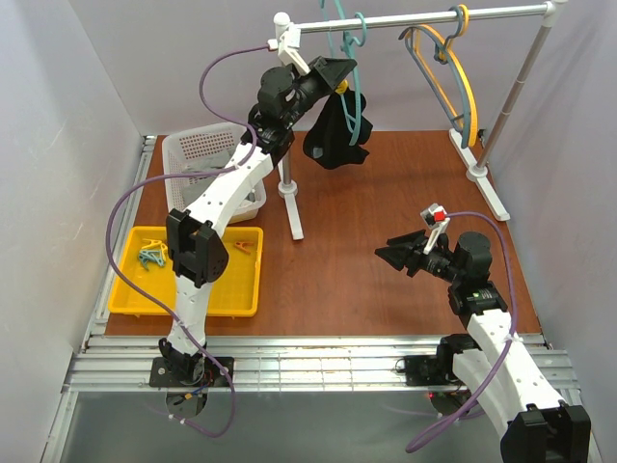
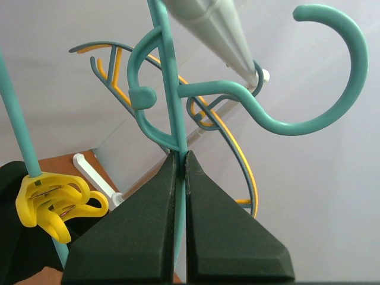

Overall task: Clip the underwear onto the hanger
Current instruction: Place the hanger at the clothesline.

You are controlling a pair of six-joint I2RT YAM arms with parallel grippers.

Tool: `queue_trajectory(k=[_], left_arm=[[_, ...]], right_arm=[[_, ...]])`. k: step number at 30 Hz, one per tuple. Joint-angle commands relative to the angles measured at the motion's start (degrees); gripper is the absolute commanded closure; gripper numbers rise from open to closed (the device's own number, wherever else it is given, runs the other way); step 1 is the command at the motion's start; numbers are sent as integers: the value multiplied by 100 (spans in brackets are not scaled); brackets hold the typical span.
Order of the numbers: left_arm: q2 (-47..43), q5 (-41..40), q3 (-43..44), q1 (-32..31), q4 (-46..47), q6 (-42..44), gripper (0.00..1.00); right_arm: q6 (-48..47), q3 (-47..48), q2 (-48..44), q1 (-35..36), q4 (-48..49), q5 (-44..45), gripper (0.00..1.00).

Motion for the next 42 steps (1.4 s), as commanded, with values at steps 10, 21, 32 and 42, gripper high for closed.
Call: queue_trajectory(k=[10,21,32,42], left_arm=[[-33,-198,-184,180,425,-843,100],[-139,-445,-782,163,715,-1583,100],[-271,-524,-712,128,873,-1759,100],[-534,-559,-853,-83,1163,-1610,100]], right_arm=[[-48,92,-83,-31,39,-36,46],[-40,83,-118,-31,39,-72,46],[-48,48,-136,-31,39,-36,46],[-48,30,-162,-31,47,-28,45]])
